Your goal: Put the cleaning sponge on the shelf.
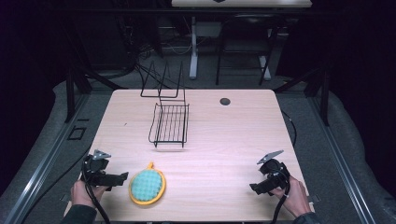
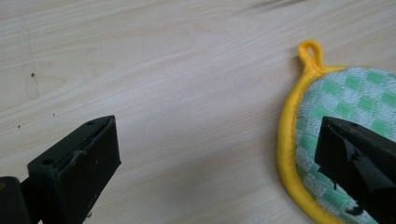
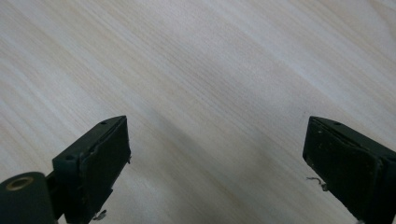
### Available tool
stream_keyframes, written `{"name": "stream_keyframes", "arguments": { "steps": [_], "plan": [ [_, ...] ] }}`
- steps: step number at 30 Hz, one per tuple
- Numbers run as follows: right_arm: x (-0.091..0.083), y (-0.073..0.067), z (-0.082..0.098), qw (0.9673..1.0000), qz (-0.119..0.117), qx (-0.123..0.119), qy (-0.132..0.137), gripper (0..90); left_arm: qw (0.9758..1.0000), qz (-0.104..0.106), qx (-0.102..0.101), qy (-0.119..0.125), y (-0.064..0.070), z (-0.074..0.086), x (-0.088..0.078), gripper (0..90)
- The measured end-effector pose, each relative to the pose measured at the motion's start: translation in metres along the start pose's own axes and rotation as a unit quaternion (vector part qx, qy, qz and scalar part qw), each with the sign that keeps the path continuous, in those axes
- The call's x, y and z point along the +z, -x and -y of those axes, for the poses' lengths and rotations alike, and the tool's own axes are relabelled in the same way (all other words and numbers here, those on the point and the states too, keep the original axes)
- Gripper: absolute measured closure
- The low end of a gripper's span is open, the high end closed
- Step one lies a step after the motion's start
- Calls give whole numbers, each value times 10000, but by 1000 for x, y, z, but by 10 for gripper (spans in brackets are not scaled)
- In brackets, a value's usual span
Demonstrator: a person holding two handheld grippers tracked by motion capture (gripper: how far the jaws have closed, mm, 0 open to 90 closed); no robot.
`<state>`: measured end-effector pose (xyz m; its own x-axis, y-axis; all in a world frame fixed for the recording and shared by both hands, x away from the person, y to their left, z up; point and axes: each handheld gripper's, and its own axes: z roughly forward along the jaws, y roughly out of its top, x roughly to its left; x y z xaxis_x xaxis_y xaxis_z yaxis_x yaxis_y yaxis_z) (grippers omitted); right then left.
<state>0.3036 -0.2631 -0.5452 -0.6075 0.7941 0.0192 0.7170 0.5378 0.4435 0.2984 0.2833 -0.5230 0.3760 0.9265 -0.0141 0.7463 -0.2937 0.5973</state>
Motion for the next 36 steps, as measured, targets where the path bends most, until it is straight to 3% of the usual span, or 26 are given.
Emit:
{"name": "stream_keyframes", "arguments": {
  "steps": [3,13,20,24,27,31,33,36],
  "plan": [
    [-1,0,-1,10000,-14,-51,41,70,10000,51,-66,-49,3,2,0,0],
    [1,-4,-5,9998,-22,-193,15,71,9994,276,50,-203,23,-1,-4,0],
    [0,-4,-3,9999,-7,-119,17,79,9986,374,130,-363,34,-2,5,18],
    [2,-4,-4,9999,-47,-121,-44,83,9979,427,195,-454,38,-3,11,117],
    [2,-3,-3,9999,38,-61,-82,83,9968,614,16,-509,36,-3,13,284],
    [2,-2,-3,9999,69,-11,-73,84,9957,656,81,-646,40,-1,18,446],
    [2,-3,-3,10000,47,-35,-74,86,9953,641,153,-711,43,0,21,471],
    [2,-4,-3,9998,121,-64,-120,90,9949,733,107,-691,44,4,24,556]
  ]
}}
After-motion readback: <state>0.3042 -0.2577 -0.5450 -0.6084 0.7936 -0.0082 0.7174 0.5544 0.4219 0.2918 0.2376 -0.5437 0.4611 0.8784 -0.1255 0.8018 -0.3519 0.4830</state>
